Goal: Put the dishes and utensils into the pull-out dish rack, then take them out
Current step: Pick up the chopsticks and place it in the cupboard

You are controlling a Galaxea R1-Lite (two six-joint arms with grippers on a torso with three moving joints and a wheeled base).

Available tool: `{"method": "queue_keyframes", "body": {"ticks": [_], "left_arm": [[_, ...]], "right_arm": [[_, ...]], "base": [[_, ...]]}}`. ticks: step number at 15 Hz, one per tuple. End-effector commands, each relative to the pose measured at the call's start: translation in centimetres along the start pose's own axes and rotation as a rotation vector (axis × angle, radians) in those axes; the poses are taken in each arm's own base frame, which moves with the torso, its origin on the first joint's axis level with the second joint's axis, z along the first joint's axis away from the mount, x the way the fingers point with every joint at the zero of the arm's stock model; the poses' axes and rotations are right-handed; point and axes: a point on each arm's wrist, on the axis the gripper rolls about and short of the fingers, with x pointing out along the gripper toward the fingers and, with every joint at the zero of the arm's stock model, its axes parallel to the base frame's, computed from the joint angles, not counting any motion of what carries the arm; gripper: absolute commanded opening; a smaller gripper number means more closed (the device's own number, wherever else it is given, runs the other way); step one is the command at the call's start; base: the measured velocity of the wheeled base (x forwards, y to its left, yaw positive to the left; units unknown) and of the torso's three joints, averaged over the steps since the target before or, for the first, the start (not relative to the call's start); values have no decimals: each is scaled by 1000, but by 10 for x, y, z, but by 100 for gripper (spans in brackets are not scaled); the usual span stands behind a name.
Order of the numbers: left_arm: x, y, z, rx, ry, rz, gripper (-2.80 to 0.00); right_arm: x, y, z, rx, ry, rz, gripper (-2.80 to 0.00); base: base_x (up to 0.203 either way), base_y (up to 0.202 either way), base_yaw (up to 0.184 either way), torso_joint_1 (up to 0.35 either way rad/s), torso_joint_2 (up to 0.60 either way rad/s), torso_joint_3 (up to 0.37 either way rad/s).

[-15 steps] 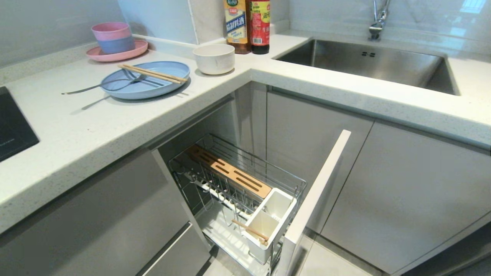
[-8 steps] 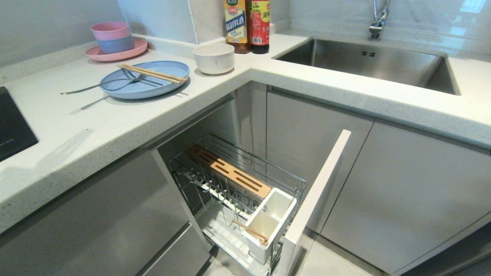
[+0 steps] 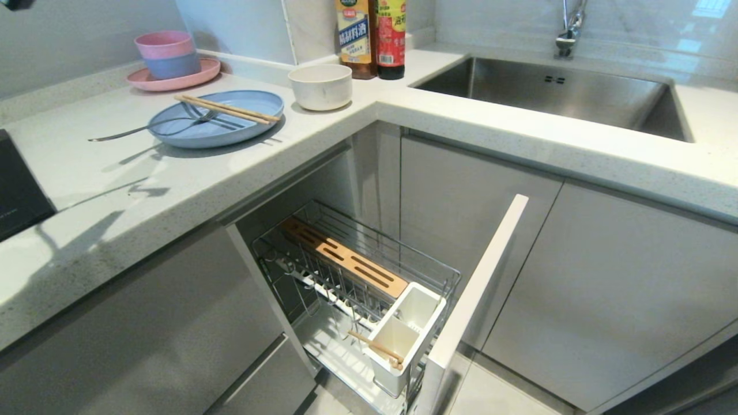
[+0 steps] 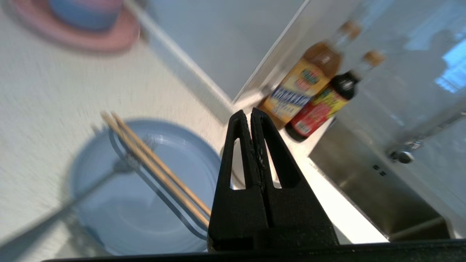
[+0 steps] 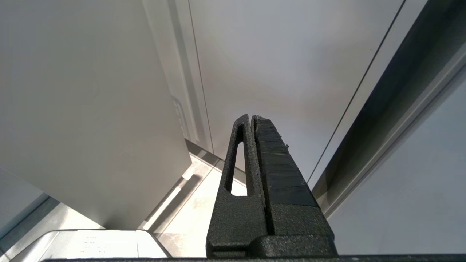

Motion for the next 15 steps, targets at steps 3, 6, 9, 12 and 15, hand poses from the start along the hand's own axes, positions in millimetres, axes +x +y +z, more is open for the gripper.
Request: {"method": "queue_keyframes", "body": {"ticks": [3, 6, 9, 12, 15], "left_arm": [[40, 0, -45, -7, 62, 168, -280], [46, 2, -51, -32, 34, 251, -280], [48, 5, -56, -39, 30, 312, -280], [51, 6, -59, -61, 33, 320, -280], [58, 6, -70, -52, 59, 331, -280]], "right_arm": [[0, 0, 0, 0, 2, 1, -280], [0, 0, 0, 0, 2, 0, -280], [0, 0, 0, 0, 2, 0, -280], [0, 0, 0, 0, 2, 0, -280], [0, 0, 0, 0, 2, 0, -280]], "base": [[0, 0, 0, 0, 0, 0], [0, 0, 0, 0, 0, 0], [0, 0, 0, 0, 0, 0], [0, 0, 0, 0, 0, 0], [0, 0, 0, 0, 0, 0]]}}
